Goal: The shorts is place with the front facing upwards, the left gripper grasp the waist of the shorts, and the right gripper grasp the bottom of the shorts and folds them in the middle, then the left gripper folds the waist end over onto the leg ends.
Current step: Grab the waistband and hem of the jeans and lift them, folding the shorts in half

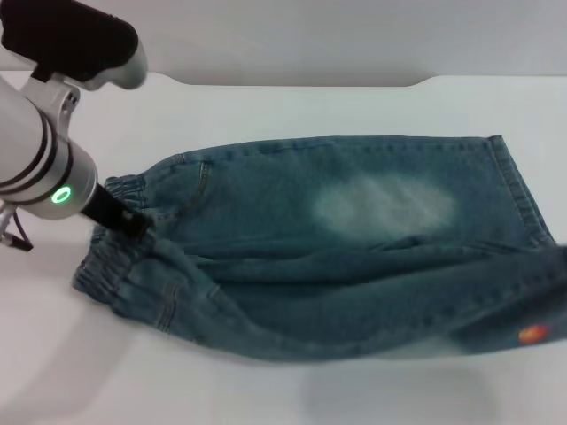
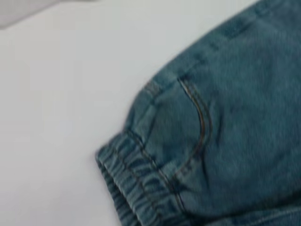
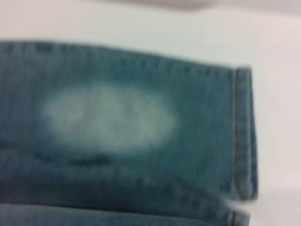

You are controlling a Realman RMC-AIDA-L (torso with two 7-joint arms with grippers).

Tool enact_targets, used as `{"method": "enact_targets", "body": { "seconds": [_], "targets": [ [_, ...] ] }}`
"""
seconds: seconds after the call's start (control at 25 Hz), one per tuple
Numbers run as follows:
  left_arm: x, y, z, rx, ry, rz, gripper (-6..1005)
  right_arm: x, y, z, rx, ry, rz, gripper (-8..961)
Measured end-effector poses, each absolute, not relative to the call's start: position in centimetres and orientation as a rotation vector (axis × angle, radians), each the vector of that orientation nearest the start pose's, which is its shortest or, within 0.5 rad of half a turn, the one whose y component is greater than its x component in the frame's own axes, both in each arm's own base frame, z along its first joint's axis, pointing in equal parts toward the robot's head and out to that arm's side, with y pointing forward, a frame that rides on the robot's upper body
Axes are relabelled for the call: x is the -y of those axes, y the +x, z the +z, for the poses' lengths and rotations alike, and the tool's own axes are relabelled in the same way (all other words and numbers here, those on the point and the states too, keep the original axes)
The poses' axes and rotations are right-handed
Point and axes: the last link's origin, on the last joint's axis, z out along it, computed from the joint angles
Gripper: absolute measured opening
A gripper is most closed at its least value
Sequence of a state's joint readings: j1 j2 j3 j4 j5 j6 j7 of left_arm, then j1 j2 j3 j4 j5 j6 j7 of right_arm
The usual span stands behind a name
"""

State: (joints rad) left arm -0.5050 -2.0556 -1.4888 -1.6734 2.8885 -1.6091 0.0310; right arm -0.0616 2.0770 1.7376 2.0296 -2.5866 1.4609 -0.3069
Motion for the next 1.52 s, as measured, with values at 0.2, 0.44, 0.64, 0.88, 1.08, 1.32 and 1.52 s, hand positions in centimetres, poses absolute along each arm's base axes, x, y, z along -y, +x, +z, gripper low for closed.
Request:
{"method": "enact_targets", "body": {
  "seconds": [0.2, 0.44, 0.64, 0.88, 1.08, 1.32, 1.52],
  "targets": [
    [-34.1, -16.6, 2.4, 1.026, -2.127, 0.482, 40, -26.4, 23.1, 9.9, -1.140, -1.998, -0.063, 55],
    [-35.1, -16.4, 3.1, 0.988, -2.113, 0.394, 40, -27.6, 22.6, 10.9, -1.044, -1.945, 0.020, 59],
    [-35.9, -16.3, 3.5, 0.959, -2.094, 0.312, 40, -28.4, 23.0, 11.8, -0.979, -1.877, 0.079, 62],
    [-36.8, -15.9, 3.5, 0.912, -2.089, 0.239, 41, -29.3, 23.3, 11.7, -0.938, -1.831, 0.144, 66],
    [-37.2, -15.8, 3.4, 0.899, -2.087, 0.213, 41, -29.9, 23.6, 11.4, -0.897, -1.796, 0.189, 69],
    [-37.7, -16.2, 3.0, 0.896, -2.081, 0.186, 41, -30.7, 24.5, 10.4, -0.866, -1.750, 0.240, 73],
    [-38.2, -16.4, 2.6, 0.899, -2.077, 0.163, 42, -31.3, 25.8, 9.9, -0.871, -1.720, 0.247, 76]
  ]
}}
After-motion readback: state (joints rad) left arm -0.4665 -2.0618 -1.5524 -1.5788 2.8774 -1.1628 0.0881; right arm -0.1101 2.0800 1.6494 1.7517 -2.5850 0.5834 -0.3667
